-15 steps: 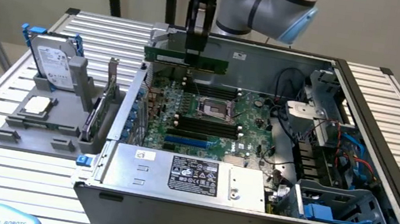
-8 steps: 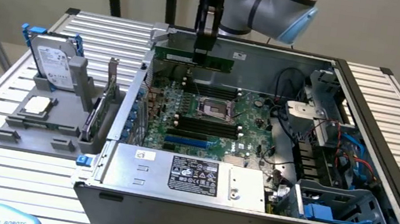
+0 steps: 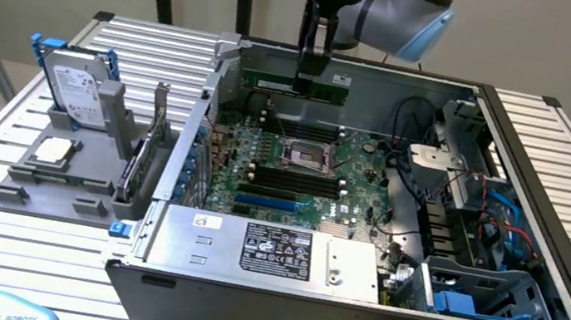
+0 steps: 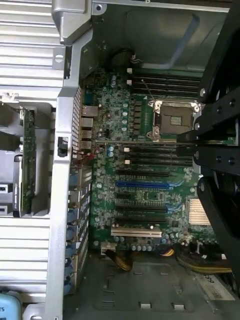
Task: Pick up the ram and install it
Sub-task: 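Pick up the ram and move it above insertion slot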
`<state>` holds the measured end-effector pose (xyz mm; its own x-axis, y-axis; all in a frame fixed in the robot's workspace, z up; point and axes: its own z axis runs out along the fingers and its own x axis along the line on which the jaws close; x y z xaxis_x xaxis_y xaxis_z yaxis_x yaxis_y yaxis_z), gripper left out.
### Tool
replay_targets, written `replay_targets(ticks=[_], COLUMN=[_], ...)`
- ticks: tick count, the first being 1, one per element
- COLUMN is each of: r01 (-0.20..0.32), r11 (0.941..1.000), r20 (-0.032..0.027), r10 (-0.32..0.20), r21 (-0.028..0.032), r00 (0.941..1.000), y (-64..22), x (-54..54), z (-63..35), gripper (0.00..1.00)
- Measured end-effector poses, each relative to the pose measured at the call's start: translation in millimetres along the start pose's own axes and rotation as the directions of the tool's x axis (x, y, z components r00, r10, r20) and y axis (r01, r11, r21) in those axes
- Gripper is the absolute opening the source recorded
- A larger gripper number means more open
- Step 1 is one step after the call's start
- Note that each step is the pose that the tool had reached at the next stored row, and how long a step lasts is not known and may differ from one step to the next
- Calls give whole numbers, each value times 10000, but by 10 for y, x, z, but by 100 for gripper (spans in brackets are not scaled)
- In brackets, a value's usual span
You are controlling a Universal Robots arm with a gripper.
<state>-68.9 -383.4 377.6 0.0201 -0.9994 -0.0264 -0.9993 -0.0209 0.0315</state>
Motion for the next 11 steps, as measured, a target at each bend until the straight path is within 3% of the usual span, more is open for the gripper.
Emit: replay_targets(ticks=[6, 11], r01=[0, -6], r11=[10000, 10000], r20=[-1, -1], r10=[0, 6], r21=[-1, 0], r00=[10000, 10000], y=[-237, -289], x=[-2, 3], z=[101, 190], gripper=[14, 14])
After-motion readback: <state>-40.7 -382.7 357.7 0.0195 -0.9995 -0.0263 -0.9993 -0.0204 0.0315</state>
